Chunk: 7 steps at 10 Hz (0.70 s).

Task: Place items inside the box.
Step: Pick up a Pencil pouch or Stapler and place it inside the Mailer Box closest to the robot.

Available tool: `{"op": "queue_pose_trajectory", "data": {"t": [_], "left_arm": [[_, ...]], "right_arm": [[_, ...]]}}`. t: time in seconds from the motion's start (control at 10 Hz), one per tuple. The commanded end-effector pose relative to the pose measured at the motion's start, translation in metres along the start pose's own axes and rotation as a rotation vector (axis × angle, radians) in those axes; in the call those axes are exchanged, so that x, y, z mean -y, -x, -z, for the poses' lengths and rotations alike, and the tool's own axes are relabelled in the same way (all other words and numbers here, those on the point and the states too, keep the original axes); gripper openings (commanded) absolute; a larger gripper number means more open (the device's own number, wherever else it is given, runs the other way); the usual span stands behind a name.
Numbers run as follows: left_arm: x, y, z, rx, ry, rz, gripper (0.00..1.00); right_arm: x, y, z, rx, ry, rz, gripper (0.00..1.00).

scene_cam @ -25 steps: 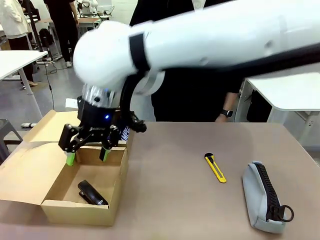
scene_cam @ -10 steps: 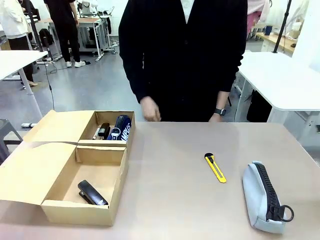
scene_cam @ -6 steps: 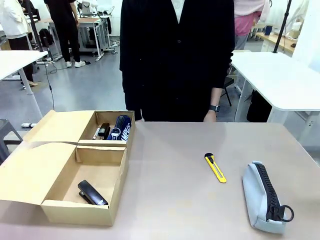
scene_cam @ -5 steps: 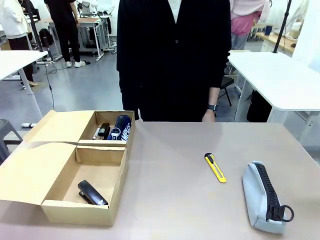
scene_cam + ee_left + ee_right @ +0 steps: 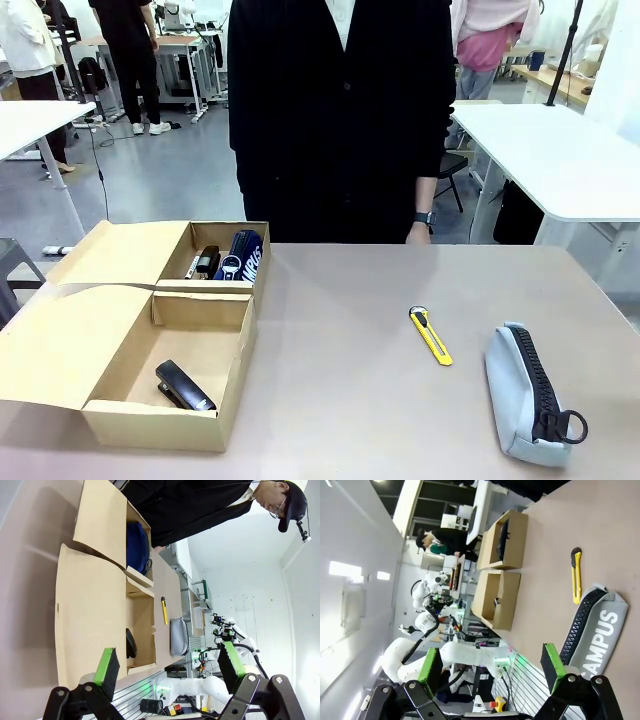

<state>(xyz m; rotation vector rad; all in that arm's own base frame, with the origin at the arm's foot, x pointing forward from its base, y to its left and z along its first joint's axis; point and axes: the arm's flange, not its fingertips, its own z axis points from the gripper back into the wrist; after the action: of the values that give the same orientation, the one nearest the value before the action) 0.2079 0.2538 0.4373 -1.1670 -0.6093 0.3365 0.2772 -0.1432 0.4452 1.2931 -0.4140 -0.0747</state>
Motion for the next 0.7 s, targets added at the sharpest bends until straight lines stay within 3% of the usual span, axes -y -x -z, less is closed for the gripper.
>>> {"op": "queue_pose_trajectory", "data": {"t": [0.0, 0.6], "left_arm": [[0.0018, -0.0008, 0.0007, 0.011, 0.019, 0.019, 1.00], [0.0018, -0.0008, 0.0007, 0.011, 0.019, 0.019, 1.00]], "right_arm": [[-0.0014, -0.0005, -0.0007, 0.008, -0.017, -0.011, 1.00], [0.0001, 0.0002, -0.0003, 0.000, 0.001, 0.001, 1.00]]}}
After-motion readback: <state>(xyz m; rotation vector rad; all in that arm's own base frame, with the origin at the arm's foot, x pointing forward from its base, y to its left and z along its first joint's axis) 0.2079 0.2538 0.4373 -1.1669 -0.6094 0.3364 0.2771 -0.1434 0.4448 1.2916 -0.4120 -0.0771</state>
